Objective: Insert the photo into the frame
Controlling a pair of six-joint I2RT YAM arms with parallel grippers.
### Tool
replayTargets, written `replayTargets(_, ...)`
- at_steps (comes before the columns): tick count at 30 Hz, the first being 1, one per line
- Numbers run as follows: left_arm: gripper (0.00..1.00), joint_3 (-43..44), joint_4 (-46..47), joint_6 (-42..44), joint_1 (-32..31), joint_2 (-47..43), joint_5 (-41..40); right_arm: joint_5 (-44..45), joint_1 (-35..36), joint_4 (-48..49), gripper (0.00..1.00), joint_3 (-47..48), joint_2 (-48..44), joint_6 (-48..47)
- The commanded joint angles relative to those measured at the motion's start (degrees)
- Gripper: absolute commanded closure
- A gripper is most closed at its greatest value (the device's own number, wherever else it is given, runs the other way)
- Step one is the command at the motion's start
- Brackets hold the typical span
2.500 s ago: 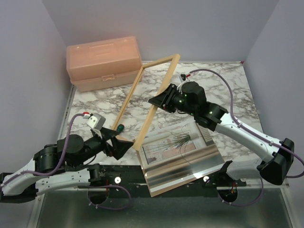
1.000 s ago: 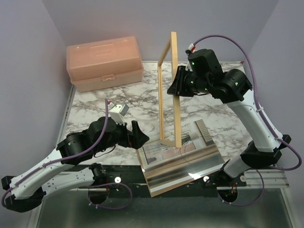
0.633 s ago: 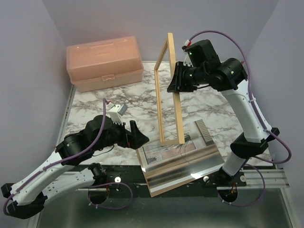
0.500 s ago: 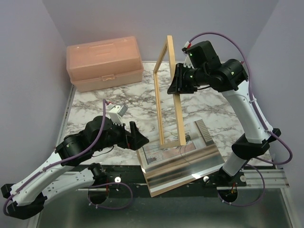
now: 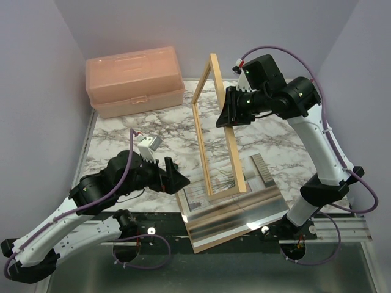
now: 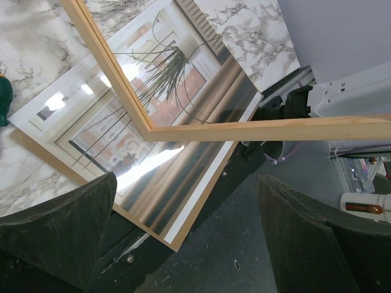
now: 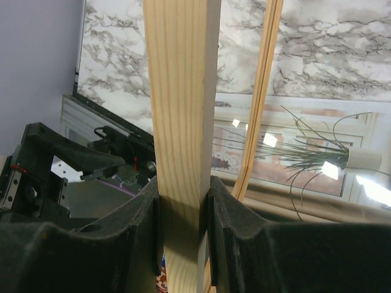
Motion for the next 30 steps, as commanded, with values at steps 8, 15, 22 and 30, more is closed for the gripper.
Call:
replayTargets(8,0.02,-0.55,1.34,-0.2,0.89,1.05,2.31,-3.51,-0.56,1.06,0.87,-5.97,1.26,-1.2)
replayTargets(15,0.01,-2.82,7.02,-2.22,2.65,3.99,6.95,-6.84,-0.6,9.1,0.75,-10.84,1.1,0.79)
replayTargets(22,0.01,-2.24,7.71,-0.39,6.15,6.1,12.19,-7.3,-0.55,13.2,0.49,-12.36,0.16,2.14)
replayTargets(30,0.02,-1.73,4.87,0.74,11.23,3.1,14.58,-11.05,-0.46,17.06,0.41,-10.62,-0.25,3.86)
